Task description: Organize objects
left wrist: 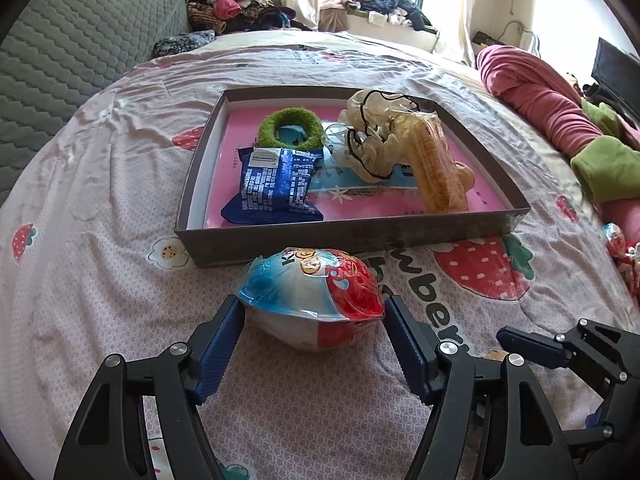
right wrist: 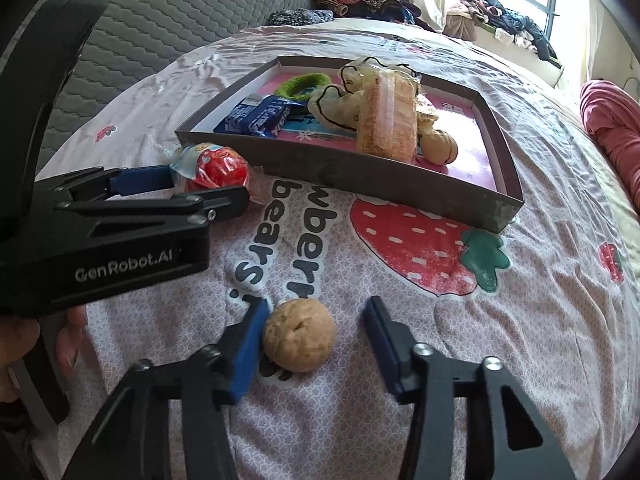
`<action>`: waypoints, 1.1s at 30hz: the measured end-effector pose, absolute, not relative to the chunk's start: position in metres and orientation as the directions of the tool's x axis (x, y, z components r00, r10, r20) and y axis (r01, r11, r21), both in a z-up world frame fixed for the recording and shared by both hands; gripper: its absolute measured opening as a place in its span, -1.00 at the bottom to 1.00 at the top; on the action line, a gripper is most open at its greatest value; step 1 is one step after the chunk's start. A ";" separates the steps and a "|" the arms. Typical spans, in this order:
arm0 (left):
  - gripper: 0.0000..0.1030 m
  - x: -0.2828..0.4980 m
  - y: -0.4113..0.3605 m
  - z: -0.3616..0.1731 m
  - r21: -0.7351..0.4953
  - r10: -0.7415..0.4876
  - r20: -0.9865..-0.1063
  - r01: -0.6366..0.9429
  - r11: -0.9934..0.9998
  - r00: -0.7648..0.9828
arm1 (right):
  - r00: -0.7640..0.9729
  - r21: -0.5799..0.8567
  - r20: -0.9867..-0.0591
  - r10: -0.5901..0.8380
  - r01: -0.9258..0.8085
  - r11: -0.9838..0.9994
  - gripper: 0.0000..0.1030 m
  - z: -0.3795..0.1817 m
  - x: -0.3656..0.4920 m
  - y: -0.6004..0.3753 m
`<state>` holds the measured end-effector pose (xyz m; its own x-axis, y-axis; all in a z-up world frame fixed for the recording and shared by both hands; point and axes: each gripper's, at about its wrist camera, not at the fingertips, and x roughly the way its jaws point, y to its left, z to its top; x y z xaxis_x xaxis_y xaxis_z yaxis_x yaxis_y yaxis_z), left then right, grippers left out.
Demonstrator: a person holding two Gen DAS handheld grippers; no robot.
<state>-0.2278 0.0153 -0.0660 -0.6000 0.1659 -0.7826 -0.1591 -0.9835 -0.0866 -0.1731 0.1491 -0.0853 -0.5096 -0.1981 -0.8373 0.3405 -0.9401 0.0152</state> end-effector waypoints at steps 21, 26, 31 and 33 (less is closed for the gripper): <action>0.41 -0.205 0.014 -0.051 -0.082 0.171 -0.772 -0.172 -0.982 -0.612 | -0.484 0.065 -0.836 -0.258 0.379 -0.923 -0.34 -0.072 -0.149 0.150; 0.41 -0.195 0.012 -0.040 -0.076 0.167 -0.765 -0.169 -0.983 -0.623 | -0.493 0.057 -0.833 -0.251 0.375 -0.925 -0.34 -0.065 -0.144 0.151; 0.41 -0.182 0.013 -0.027 -0.070 0.166 -0.756 -0.174 -0.982 -0.634 | -0.507 0.051 -0.824 -0.251 0.376 -0.925 -0.34 -0.053 -0.136 0.152; 0.41 -0.176 0.015 -0.021 -0.067 0.169 -0.752 -0.181 -0.981 -0.637 | -0.515 0.048 -0.820 -0.252 0.376 -0.925 -0.34 -0.046 -0.133 0.152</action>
